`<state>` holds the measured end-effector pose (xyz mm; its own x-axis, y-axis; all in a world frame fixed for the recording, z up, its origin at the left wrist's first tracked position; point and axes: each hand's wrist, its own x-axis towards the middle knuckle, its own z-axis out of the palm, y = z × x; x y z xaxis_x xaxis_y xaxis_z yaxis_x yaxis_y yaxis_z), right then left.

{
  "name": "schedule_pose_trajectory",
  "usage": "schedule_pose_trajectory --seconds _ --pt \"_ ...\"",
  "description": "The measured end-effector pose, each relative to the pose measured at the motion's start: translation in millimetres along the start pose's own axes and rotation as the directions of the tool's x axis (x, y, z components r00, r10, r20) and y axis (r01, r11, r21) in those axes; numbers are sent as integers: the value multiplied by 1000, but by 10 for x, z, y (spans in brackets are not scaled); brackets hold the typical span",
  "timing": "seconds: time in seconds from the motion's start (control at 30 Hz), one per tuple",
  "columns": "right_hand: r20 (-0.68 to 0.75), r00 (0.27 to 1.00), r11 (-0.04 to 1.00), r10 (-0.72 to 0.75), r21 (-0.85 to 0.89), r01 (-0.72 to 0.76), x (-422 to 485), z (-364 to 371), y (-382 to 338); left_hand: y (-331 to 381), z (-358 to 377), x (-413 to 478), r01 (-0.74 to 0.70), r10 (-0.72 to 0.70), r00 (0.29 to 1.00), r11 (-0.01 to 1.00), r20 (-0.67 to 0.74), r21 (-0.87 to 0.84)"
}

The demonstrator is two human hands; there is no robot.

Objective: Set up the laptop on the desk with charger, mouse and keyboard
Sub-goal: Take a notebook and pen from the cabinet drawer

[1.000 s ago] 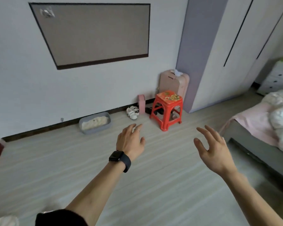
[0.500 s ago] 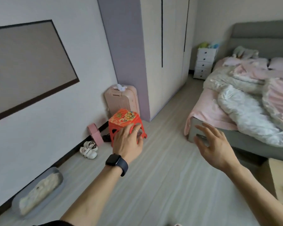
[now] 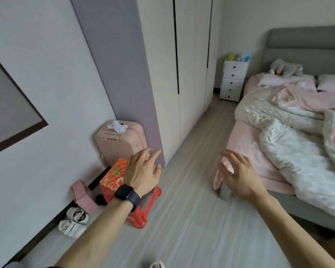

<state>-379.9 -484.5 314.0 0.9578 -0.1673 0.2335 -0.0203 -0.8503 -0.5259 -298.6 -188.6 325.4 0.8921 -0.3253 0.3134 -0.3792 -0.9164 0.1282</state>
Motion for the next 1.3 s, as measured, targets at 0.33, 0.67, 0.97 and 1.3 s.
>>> schedule_pose_trajectory --seconds 0.33,0.67,0.97,1.3 --pt "-52 975 972 216 -79 -220 2340 552 734 -316 1223 2934 -182 193 978 975 74 -125" --pt "-68 912 911 405 -56 -409 4436 672 2057 382 2594 5451 -249 331 902 923 276 -292" --pt "56 894 896 444 -40 -442 6907 538 3400 1056 3453 7954 -201 299 890 935 345 -290" --pt "11 865 863 502 -76 -500 9428 556 4786 1603 4734 10770 -268 359 873 919 331 -290"
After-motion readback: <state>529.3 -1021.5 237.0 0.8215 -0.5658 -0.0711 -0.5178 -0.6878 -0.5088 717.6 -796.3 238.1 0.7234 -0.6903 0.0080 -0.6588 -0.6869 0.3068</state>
